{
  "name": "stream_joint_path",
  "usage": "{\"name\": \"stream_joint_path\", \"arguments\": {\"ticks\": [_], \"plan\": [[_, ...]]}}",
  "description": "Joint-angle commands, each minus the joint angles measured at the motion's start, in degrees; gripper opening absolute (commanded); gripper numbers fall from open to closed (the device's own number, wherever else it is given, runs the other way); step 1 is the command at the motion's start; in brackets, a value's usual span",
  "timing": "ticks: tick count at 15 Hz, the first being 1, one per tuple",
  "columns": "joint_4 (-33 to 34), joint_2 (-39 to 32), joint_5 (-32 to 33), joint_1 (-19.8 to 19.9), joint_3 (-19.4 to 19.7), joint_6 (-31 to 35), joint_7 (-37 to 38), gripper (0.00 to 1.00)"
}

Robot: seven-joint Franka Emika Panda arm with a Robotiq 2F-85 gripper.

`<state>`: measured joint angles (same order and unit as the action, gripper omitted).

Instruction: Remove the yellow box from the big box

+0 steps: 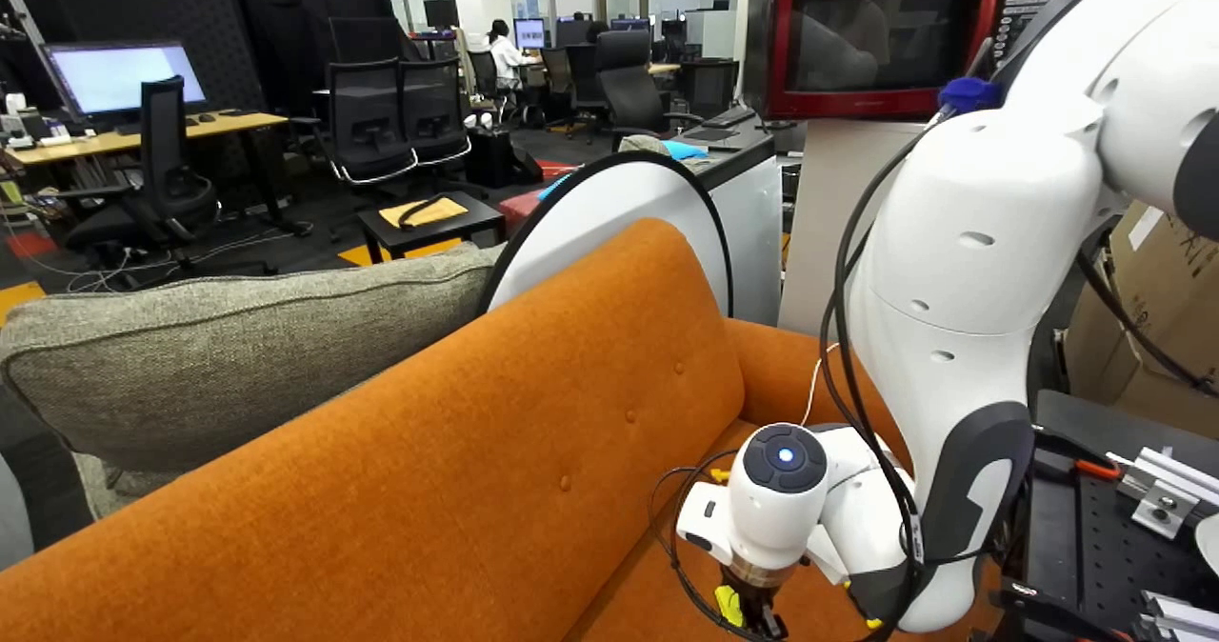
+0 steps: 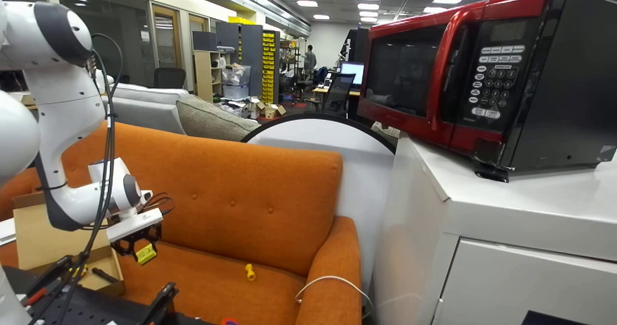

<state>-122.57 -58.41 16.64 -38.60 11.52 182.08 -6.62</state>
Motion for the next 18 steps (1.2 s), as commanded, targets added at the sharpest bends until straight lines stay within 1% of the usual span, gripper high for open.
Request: {"name": "stream_joint_path", "arguments": {"ticks": [1, 4, 6, 8, 9, 14, 18], "plan": [[1.58, -2.11, -3.51, 4.09, -3.35, -0.52, 1.73, 0.29], [3.34, -4.49, -6.98, 3.93, -2.83, -2.67, 4.56, 0.29], [5.35, -5.8, -7.81, 4.88, -3.58, -4.04, 4.97, 0.29], [7.85, -7.17, -7.59, 5.63, -4.32, -6.05, 4.96, 0.29], [9.35, -7.95, -7.25, 5.28, -4.21, -8.13, 5.02, 0.29], [16.18, -12.19, -5.66, 6.72, -5.94, -16.37, 4.67, 0.29], [21.37, -15.42, -4.52, 9.15, -7.72, -19.88, 3.55, 0.29]]}}
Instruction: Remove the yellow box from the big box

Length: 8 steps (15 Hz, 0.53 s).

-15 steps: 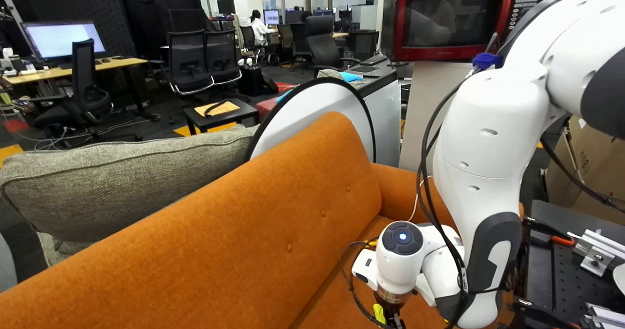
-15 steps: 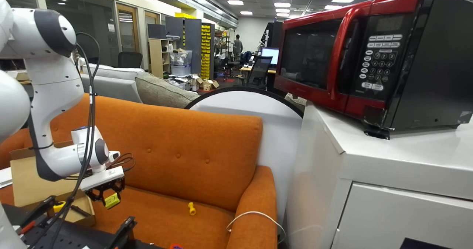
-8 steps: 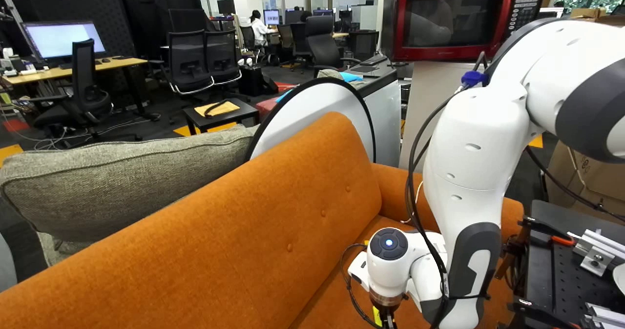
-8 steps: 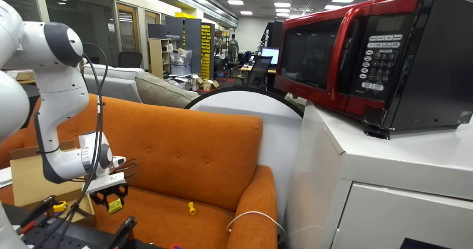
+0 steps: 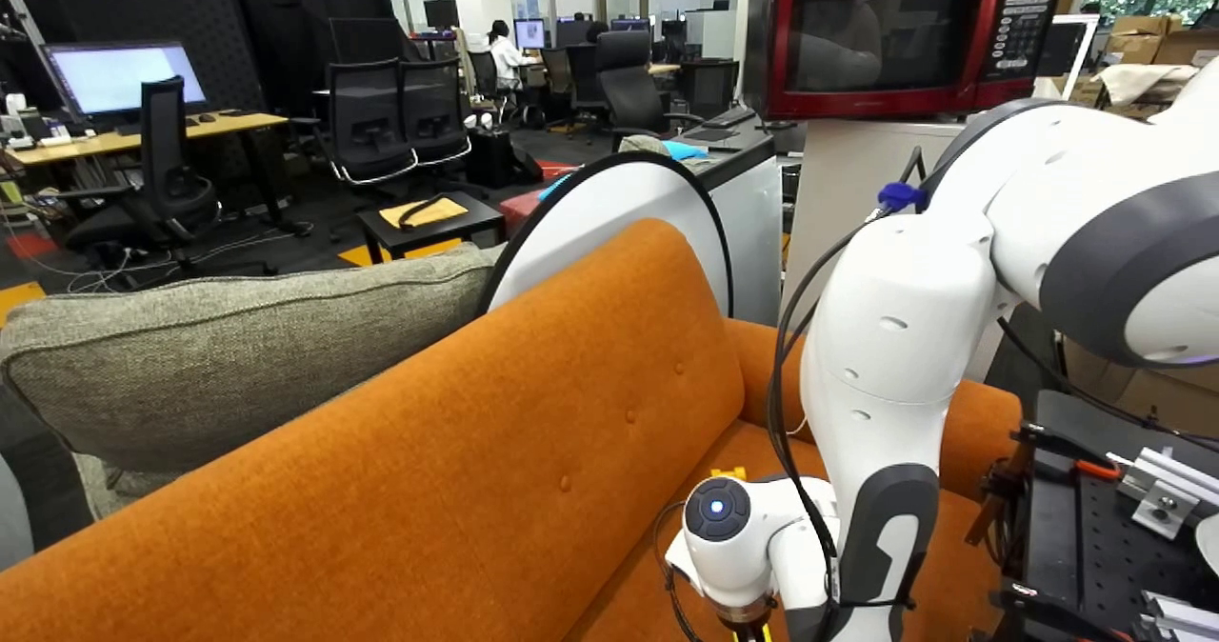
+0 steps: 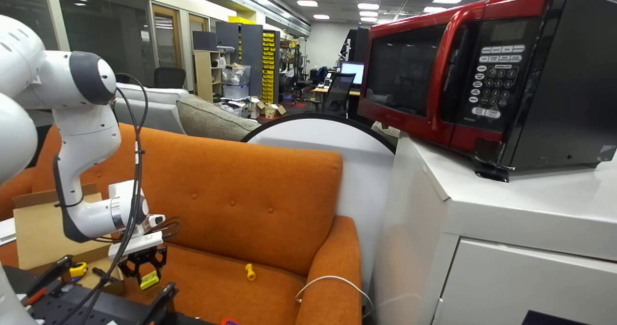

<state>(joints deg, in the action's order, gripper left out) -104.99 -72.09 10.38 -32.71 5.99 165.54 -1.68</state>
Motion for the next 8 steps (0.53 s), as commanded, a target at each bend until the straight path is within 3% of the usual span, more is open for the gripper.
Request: {"name": "stream_joint_path", "arguments": {"ticks": [1, 5, 6, 7, 8], "plan": [[4.99, -2.5, 2.13, 3.87, -2.64, -4.09, -1.72, 0.29], [8.44, -4.8, 3.43, 6.23, -4.72, -6.3, -2.8, 0.29], [8.75, -5.06, 3.76, 6.64, -5.1, -6.47, -3.06, 0.57], [9.13, -5.26, 3.97, 6.91, -5.38, -6.66, -3.09, 0.75], [9.0, -5.05, 3.95, 7.1, -5.66, -7.06, -3.06, 0.82]]}}
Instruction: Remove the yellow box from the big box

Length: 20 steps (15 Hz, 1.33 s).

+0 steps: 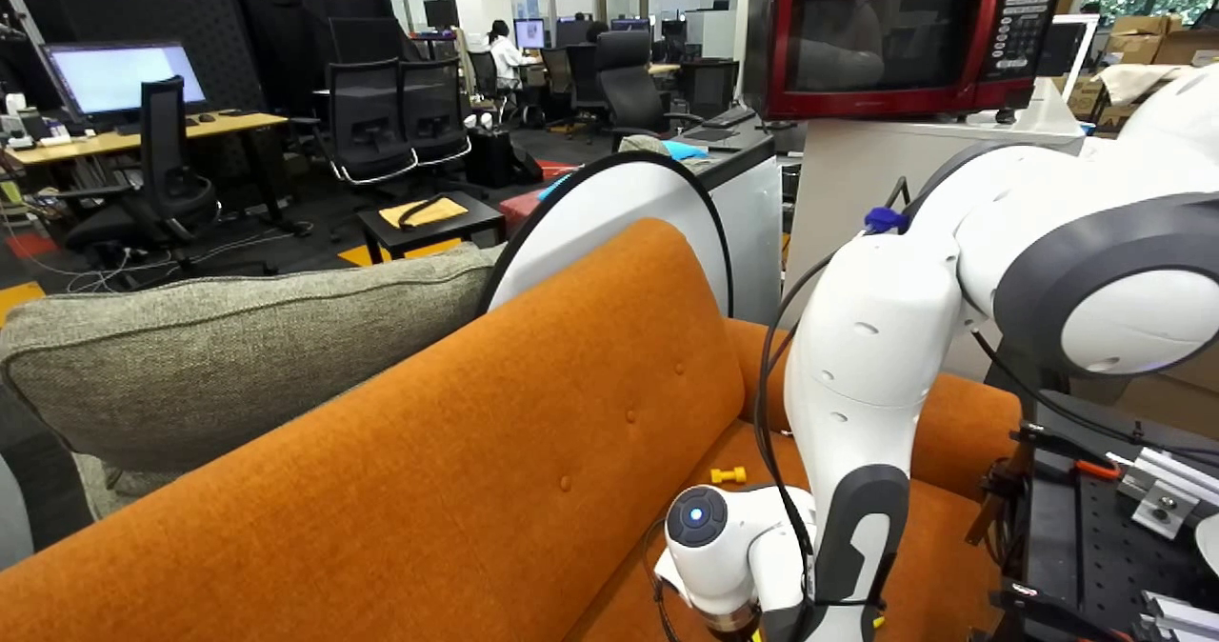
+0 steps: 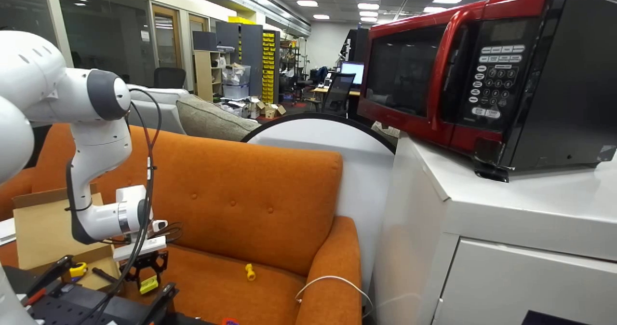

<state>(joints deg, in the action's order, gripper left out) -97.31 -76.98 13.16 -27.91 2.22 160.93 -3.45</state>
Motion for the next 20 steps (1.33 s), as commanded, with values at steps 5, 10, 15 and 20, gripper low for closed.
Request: {"name": "stream_joint_path", "arguments": {"ticks": [5, 10, 15, 20], "plan": [[-1.76, 1.99, 1.17, 0.48, -0.9, -1.44, 1.22, 1.0], [-5.53, 5.15, 1.66, -1.46, 0.61, 0.19, 3.26, 1.0], [-11.74, 11.28, 3.58, -5.97, 3.91, 2.16, 8.15, 1.0], [-21.66, 20.84, 3.16, -6.2, 1.24, 6.46, 7.73, 1.0]]}}
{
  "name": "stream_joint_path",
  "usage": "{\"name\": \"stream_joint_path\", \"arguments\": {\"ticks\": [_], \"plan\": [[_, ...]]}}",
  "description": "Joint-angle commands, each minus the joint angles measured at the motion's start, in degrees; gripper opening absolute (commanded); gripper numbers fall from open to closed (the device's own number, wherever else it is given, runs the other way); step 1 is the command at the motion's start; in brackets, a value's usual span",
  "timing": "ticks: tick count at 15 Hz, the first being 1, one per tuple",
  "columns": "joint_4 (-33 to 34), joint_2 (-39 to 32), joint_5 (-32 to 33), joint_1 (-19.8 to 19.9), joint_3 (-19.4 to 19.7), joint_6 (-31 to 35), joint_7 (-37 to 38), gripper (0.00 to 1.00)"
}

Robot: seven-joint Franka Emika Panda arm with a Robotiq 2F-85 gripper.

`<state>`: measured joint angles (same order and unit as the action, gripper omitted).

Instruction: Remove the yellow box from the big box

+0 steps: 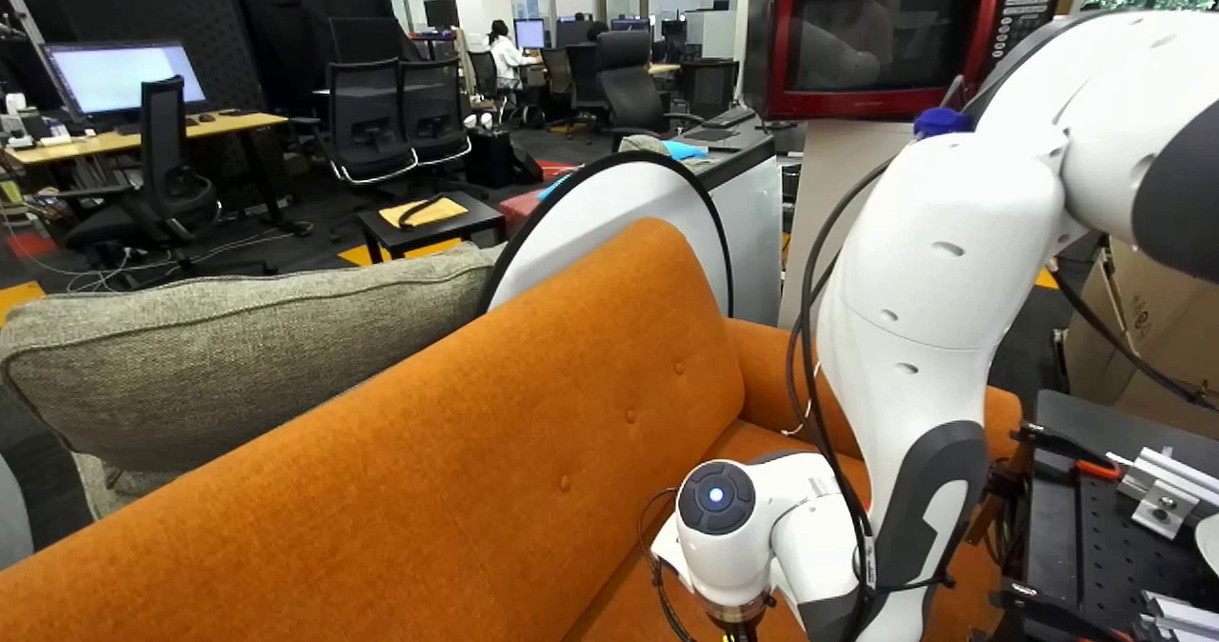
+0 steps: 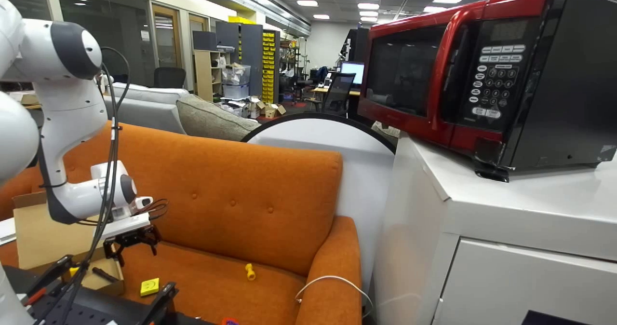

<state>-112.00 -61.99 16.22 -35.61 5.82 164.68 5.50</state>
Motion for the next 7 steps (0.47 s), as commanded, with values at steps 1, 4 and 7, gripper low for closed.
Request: {"name": "stream_joint_path", "arguments": {"ticks": [1, 4, 7], "plan": [[-1.67, 1.66, -0.15, -0.14, -0.69, 0.52, -0.15, 1.0], [-5.42, 5.02, -0.21, 0.0, -1.71, 1.0, -0.25, 1.0], [-5.67, 4.95, -0.26, 0.47, -1.71, 1.46, -0.44, 1.0]]}}
